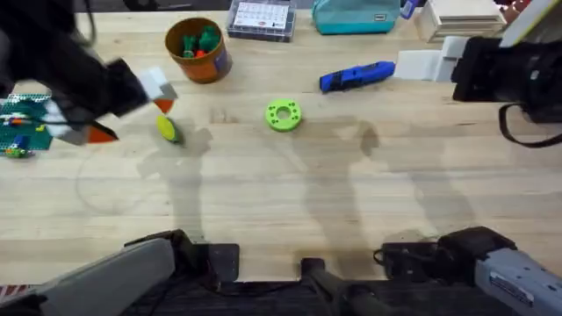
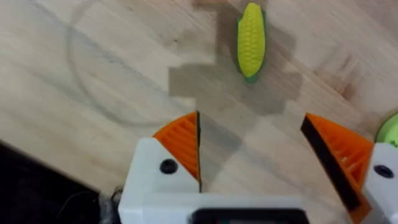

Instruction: Pick up the gripper from the table and insert it into the empty holder that is missing its gripper. Then pick up a screw, insert it into the mounting hole, and use the screwdriver to tighten it. Finally, clean up the table by picking up the vegetable and placing it into the bucket.

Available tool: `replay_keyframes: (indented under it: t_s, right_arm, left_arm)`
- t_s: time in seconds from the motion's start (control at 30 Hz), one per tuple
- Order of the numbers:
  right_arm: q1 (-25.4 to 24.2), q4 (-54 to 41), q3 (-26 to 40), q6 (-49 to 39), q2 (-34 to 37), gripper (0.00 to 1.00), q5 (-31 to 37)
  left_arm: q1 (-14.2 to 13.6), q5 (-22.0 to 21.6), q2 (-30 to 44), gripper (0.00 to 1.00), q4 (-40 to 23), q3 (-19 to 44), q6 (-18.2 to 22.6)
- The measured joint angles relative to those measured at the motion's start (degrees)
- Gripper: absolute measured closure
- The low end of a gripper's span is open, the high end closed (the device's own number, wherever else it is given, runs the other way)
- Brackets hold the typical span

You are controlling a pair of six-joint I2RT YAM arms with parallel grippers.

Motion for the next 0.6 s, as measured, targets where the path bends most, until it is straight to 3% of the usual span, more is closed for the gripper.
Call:
replay_keyframes:
  t_s: [0.23, 0.4, 0.6]
  right_arm:
    - [0.0, -1.0, 0.0, -0.1, 0.8, 0.008, 0.0]
    - [0.0, -4.6, 0.0, -0.2, 2.3, 0.008, 0.0]
    - [0.0, -4.9, 0.0, -0.2, 3.3, 0.008, 0.0]
  left_arm:
    - [0.0, 3.3, 0.6, 0.015, 16.2, -13.6, -0.7]
    - [0.4, 3.8, 2.2, 0.015, 18.0, -15.1, -1.1]
    - [3.2, 3.8, 6.5, 0.016, 20.4, -15.1, -1.1]
